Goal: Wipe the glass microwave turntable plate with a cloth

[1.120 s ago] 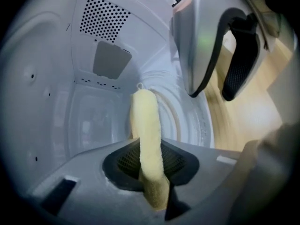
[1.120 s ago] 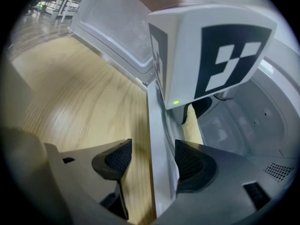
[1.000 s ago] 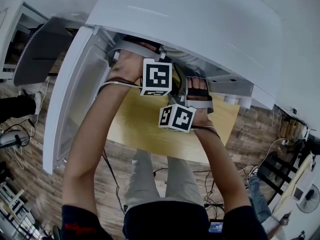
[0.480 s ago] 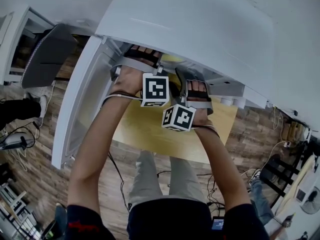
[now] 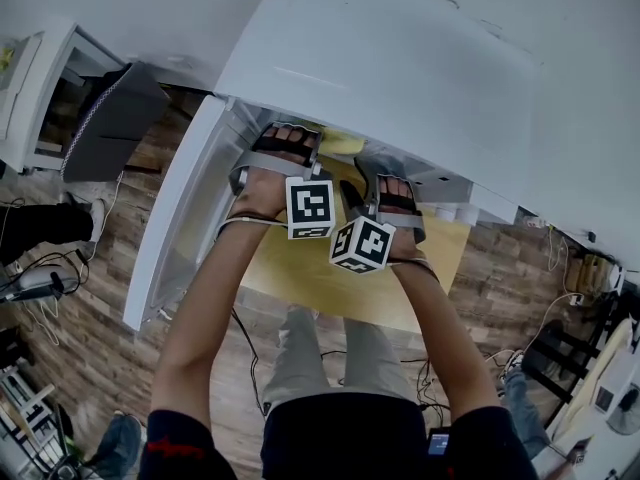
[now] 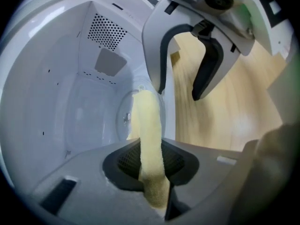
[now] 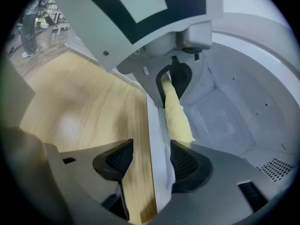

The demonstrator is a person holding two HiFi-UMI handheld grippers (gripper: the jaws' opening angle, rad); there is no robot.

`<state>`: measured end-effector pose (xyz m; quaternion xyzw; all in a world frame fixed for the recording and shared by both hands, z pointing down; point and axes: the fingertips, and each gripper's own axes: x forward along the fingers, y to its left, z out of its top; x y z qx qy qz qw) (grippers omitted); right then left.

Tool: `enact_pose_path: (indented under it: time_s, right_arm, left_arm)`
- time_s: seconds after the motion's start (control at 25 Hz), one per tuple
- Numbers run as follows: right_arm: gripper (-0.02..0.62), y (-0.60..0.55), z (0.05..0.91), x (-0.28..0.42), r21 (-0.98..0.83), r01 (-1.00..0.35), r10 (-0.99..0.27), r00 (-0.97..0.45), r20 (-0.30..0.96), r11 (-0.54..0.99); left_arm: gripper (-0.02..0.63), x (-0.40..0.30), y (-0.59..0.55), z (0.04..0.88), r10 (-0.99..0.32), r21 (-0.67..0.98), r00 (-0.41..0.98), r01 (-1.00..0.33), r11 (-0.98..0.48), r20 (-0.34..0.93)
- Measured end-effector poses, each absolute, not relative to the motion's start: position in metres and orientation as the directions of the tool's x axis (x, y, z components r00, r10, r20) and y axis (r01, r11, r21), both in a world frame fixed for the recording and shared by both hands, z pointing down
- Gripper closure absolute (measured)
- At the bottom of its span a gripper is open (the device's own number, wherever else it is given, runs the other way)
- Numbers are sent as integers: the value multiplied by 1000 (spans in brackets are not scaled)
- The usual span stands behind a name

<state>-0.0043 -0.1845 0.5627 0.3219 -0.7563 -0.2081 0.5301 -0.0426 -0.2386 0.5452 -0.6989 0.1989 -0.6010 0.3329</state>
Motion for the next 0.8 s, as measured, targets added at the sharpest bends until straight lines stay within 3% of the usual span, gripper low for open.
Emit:
enact_pose_path:
  time_s: [0.36,0.56,0.8]
  right_arm:
    - [424,-161,529,4,632,-304,-701,-278,657,713]
    - [502,-159,490,3,591,-424,-723,-312,616,686]
    - [560,-155,441,2,528,-527,-737,-356,575,666]
  left_arm:
    - [532,-50,-209,530,-651,-660,219,-39,-750,727]
    - [532,-66,-190,512,-635,-601,246,-205,-773,733]
    - [532,-82,-171,476,-644,-461,296,-497,-735,706]
